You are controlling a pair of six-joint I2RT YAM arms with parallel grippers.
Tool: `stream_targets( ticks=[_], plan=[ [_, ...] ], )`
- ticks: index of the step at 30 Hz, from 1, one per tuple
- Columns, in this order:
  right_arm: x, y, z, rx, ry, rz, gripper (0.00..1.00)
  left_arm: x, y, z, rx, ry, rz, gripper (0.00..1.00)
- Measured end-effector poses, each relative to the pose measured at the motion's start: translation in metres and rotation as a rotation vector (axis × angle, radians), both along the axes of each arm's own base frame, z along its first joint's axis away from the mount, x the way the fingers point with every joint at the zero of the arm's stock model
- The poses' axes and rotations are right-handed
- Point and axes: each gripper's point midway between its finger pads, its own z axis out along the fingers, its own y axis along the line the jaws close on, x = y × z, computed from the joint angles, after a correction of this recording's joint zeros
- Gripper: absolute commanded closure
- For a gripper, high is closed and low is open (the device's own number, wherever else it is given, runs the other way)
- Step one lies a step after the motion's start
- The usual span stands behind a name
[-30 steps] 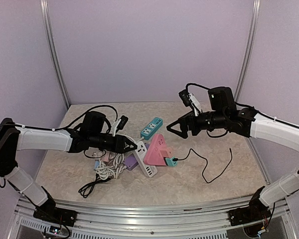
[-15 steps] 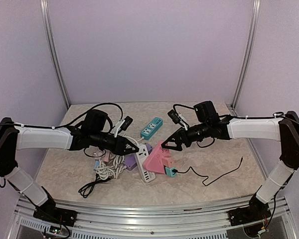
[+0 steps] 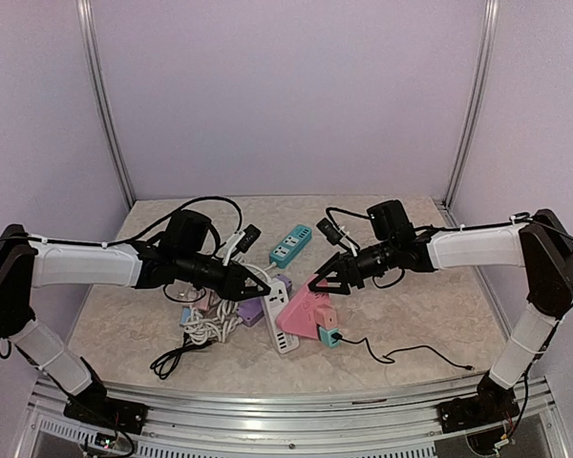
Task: Pull the plug off the socket
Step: Remove the plug from the socket.
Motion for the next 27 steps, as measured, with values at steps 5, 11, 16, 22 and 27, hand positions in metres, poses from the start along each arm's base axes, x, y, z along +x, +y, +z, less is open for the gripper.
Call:
stream_targets(
  ticks=[5,11,16,22,27],
  plan=[
    [-0.007,-0.001,-0.003,0.014,0.015,0.025,0.29,-0.002,-0.002,0.001,-0.004,0.004,-0.015,0.73],
    [-0.011,0.002,-0.005,0.025,0.027,0.049,0.26,-0.004,-0.003,0.0,-0.008,0.012,-0.028,0.74],
    [-0.014,0.005,-0.01,0.028,0.041,0.07,0.27,-0.004,-0.004,0.0,-0.01,0.013,-0.032,0.74],
    [-0.016,0.007,-0.015,0.028,0.05,0.08,0.5,-0.004,-0.005,0.001,-0.01,0.012,-0.039,0.74],
    [-0.02,0.008,-0.01,0.053,0.057,0.103,0.61,-0.005,-0.006,0.0,-0.009,0.016,-0.051,0.74]
  ],
)
